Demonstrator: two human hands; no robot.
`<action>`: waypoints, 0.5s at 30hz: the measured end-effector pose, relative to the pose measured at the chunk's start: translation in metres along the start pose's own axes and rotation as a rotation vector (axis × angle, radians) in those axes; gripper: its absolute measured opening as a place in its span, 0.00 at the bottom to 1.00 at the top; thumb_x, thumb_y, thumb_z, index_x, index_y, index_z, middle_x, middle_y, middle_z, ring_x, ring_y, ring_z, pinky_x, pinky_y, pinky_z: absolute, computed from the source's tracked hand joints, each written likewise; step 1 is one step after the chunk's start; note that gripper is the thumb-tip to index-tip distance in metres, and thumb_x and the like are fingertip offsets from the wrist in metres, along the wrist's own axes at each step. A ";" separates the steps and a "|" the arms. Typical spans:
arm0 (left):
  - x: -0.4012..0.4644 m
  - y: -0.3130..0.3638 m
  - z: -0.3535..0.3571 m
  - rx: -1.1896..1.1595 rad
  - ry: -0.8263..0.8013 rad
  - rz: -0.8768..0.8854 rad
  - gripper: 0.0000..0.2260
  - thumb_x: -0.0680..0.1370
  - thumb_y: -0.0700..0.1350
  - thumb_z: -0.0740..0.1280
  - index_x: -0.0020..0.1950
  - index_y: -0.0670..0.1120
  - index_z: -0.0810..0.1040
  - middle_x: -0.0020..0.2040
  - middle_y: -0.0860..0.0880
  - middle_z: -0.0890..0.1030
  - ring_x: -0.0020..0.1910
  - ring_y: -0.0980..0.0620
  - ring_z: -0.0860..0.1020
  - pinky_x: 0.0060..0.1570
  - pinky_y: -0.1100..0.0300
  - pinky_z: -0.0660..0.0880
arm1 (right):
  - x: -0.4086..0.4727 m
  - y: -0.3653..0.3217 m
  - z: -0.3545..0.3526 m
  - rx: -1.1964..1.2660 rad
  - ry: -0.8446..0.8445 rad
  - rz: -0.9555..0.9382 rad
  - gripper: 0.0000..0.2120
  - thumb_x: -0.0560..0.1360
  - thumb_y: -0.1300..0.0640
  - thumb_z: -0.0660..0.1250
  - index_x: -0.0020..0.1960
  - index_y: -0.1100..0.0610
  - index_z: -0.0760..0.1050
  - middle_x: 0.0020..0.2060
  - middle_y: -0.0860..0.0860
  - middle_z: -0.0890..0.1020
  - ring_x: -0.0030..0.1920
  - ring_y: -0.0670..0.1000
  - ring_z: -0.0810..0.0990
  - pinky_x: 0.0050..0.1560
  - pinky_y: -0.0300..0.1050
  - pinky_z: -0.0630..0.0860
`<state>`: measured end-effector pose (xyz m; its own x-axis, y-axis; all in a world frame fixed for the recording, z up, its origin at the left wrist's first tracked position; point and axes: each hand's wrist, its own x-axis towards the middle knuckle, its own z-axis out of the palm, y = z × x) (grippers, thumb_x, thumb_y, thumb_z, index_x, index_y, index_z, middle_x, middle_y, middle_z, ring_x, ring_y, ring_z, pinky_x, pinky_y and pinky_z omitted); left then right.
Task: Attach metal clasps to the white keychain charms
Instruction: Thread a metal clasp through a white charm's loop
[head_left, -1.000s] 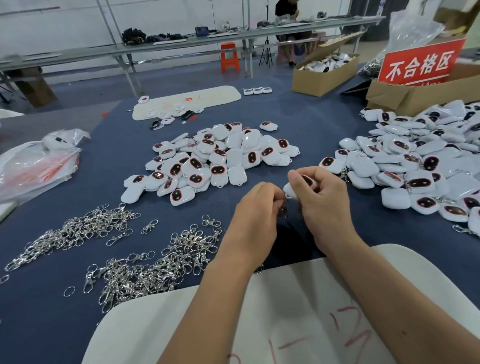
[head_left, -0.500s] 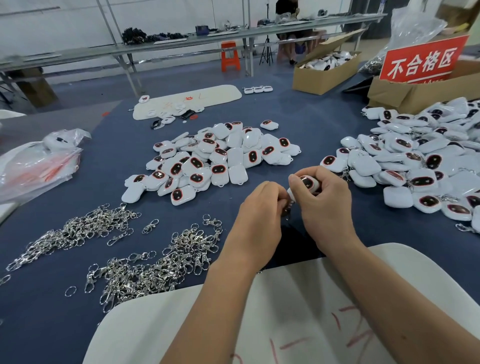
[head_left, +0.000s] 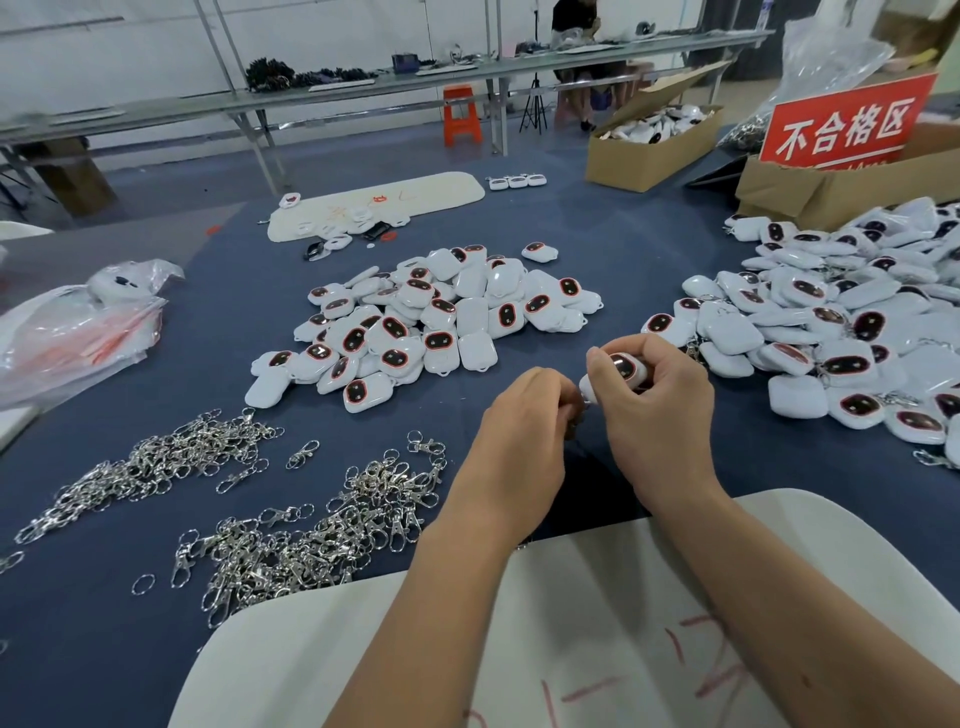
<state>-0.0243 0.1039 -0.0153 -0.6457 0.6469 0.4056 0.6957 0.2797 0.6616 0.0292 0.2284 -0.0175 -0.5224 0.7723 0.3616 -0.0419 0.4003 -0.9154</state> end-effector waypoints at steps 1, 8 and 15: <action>-0.001 0.000 0.000 -0.001 0.002 -0.001 0.08 0.82 0.37 0.60 0.49 0.48 0.75 0.47 0.52 0.77 0.46 0.52 0.76 0.49 0.49 0.75 | 0.000 0.000 0.000 -0.003 0.000 -0.002 0.07 0.77 0.54 0.73 0.41 0.52 0.80 0.34 0.42 0.83 0.35 0.43 0.80 0.39 0.34 0.74; -0.001 0.000 0.004 0.020 0.046 -0.030 0.07 0.82 0.41 0.58 0.48 0.49 0.74 0.46 0.53 0.76 0.45 0.51 0.75 0.48 0.50 0.75 | -0.003 -0.007 0.000 -0.061 0.032 -0.041 0.07 0.78 0.57 0.73 0.41 0.55 0.80 0.32 0.43 0.81 0.35 0.40 0.79 0.39 0.29 0.71; -0.002 0.002 0.007 0.070 0.038 -0.085 0.07 0.79 0.43 0.56 0.48 0.49 0.74 0.47 0.52 0.76 0.44 0.50 0.75 0.44 0.54 0.72 | -0.006 -0.010 0.000 -0.125 0.036 -0.098 0.07 0.78 0.57 0.72 0.42 0.56 0.79 0.33 0.43 0.81 0.38 0.41 0.80 0.39 0.27 0.70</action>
<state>-0.0199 0.1078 -0.0191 -0.7137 0.5920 0.3743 0.6574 0.3819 0.6496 0.0333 0.2196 -0.0103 -0.4898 0.7427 0.4566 0.0161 0.5313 -0.8470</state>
